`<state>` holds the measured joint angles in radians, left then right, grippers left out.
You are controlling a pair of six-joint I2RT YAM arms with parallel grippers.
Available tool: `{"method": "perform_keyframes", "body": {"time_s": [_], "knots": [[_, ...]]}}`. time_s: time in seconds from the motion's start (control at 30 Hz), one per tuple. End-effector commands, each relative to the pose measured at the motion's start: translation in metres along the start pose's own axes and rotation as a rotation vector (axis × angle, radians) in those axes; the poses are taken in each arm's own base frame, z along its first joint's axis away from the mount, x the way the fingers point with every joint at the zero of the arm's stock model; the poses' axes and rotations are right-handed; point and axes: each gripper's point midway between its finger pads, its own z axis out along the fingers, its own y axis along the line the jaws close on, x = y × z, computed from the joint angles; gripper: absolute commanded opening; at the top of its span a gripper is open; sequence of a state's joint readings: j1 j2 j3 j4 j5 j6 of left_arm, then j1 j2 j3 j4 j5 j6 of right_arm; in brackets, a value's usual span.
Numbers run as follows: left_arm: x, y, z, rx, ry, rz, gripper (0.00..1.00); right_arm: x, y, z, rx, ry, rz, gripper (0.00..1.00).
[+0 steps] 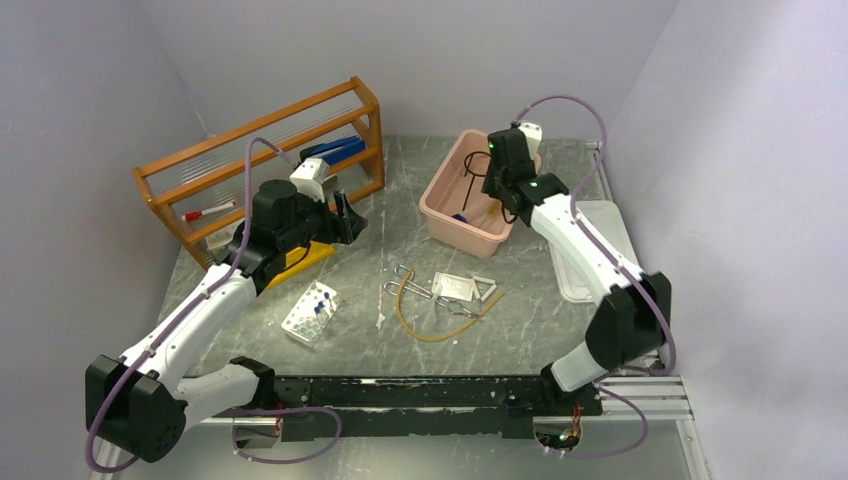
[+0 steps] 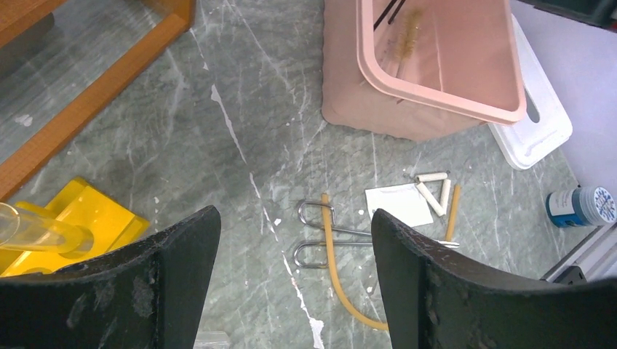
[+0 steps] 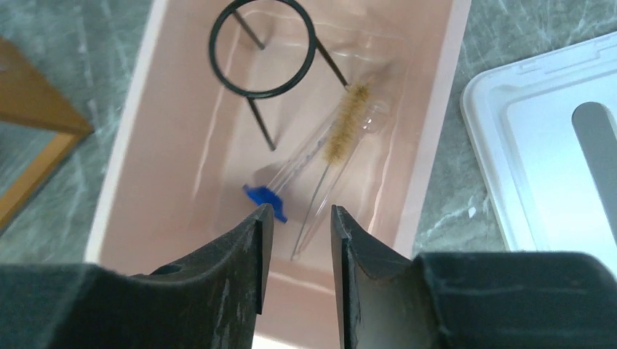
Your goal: Organize the chemistry lab equipment
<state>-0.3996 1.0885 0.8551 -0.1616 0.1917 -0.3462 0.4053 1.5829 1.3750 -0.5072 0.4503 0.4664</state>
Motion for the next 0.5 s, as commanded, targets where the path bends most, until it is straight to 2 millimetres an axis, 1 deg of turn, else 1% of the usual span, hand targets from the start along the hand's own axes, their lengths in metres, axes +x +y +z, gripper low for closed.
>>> {"method": "perform_keyframes", "body": {"time_s": [0.0,0.1,0.23,0.37,0.4,0.43,0.47], "knots": [[-0.016,-0.017,-0.005,0.084,-0.038,0.008,0.8,0.019,-0.004,-0.04,-0.089,0.066,-0.077,0.39],[-0.017,-0.026,-0.006,0.136,-0.039,0.014,0.8,0.044,-0.006,-0.065,-0.138,0.106,-0.118,0.43],[-0.017,-0.04,-0.008,0.215,-0.037,0.022,0.79,0.079,0.002,-0.095,-0.236,0.152,-0.161,0.47],[-0.018,-0.055,-0.008,0.255,-0.027,0.038,0.78,0.111,0.037,-0.126,-0.413,0.158,-0.235,0.5],[-0.018,-0.059,-0.008,0.256,-0.021,0.045,0.78,0.121,0.044,-0.131,-0.441,0.166,-0.253,0.51],[-0.017,-0.061,-0.007,0.251,-0.016,0.055,0.78,0.134,0.05,-0.132,-0.46,0.183,-0.274,0.51],[-0.017,-0.063,-0.007,0.244,-0.011,0.06,0.77,0.143,0.055,-0.133,-0.474,0.197,-0.288,0.52]]}}
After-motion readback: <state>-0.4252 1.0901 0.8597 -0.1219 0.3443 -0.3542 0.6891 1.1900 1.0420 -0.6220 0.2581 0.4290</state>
